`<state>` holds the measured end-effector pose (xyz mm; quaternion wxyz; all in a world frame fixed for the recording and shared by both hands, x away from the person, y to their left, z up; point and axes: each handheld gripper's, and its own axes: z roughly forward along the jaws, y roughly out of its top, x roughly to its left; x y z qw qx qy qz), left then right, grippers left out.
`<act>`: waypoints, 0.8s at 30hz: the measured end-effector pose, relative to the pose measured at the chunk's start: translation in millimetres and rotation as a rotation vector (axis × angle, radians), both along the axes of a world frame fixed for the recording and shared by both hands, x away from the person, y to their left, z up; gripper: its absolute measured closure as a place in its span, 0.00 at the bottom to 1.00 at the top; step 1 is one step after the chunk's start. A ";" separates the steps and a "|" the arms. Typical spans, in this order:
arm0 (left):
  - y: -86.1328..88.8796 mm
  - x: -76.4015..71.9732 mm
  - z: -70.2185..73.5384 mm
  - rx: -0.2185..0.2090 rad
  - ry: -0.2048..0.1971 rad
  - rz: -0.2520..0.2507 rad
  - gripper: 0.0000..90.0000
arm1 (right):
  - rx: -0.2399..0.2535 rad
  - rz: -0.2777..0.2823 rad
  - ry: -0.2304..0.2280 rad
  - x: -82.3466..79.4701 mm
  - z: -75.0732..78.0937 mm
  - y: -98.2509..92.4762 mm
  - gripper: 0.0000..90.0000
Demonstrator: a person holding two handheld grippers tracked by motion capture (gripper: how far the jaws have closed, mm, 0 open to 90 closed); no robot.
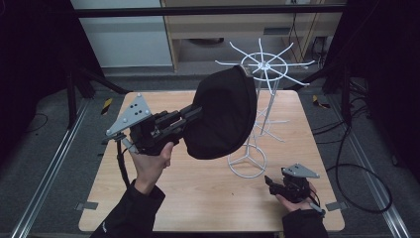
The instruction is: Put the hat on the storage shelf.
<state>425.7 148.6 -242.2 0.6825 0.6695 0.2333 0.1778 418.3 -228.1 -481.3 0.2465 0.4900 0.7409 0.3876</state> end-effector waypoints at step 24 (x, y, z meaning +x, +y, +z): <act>-4.4 0.0 -34.3 0.091 0.032 0.037 0.66 | 0.007 -0.009 0.009 0.1 0.0 -0.8 0.34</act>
